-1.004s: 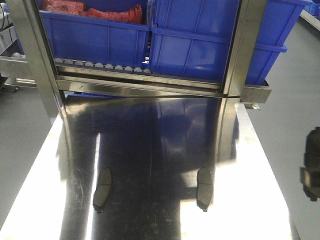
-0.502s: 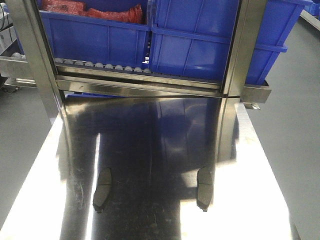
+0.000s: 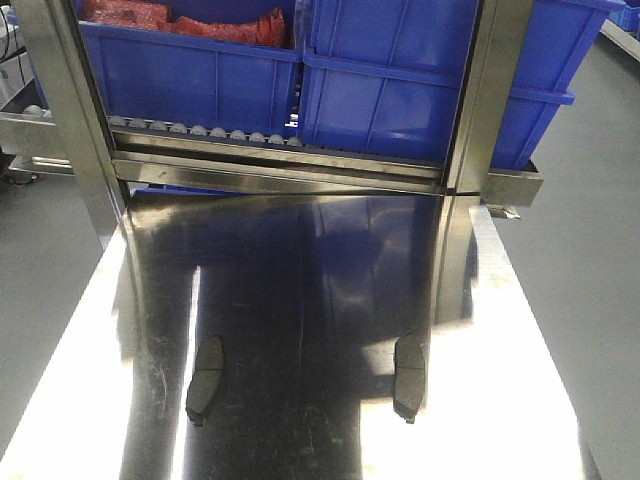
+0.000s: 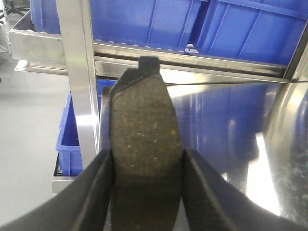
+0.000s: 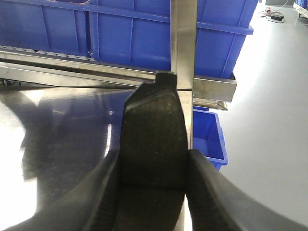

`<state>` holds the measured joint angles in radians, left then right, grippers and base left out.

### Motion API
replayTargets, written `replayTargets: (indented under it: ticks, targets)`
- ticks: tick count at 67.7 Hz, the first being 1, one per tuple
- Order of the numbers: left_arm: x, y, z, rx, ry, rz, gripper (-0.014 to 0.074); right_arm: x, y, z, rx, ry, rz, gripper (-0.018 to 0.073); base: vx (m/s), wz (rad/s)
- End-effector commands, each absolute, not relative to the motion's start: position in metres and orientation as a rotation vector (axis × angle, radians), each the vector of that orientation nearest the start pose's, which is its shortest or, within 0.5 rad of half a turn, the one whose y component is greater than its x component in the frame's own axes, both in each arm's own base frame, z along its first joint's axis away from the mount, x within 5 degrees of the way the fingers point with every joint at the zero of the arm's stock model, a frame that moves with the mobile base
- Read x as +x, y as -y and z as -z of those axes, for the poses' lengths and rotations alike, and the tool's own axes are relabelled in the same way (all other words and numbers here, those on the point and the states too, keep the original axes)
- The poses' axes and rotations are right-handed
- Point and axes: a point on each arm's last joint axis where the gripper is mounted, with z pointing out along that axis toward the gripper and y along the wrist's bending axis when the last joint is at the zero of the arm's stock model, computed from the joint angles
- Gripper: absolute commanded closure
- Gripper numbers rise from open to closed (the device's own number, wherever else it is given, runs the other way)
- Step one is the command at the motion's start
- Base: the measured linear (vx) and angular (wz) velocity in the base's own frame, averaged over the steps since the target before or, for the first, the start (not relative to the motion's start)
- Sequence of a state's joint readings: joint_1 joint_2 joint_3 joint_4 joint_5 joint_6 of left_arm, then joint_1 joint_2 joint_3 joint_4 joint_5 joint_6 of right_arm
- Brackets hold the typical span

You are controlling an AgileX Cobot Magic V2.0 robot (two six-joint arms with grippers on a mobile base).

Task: Move and align brake pads A on conveyor
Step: 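Turn the base away from the steel table holding both pads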

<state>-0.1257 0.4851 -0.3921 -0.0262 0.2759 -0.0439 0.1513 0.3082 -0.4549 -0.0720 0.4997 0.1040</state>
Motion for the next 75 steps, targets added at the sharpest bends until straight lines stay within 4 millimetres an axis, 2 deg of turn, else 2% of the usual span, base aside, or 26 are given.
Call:
replayTargets:
  ticks: [1,35,75]
  targets:
    - [0.1069,0.0144,-0.3029,0.053,-1.723,0.154,0.0603,0.0700,-0.0077,-0.3195,-0.086,-1.707,-0.102,0.0569,0.00,0.00]
    - [0.1069,0.0144,-0.3029,0.053,-1.723,0.154,0.0603,0.0701,-0.0077,-0.3196,-0.086,-1.706,-0.102,0.0569,-0.04,0.14]
    - [0.1069,0.0144,-0.3029,0.053,-1.723,0.154,0.0603,0.0700,-0.0077,-0.3195,-0.086,-1.707,-0.102,0.0569,-0.19,0.73]
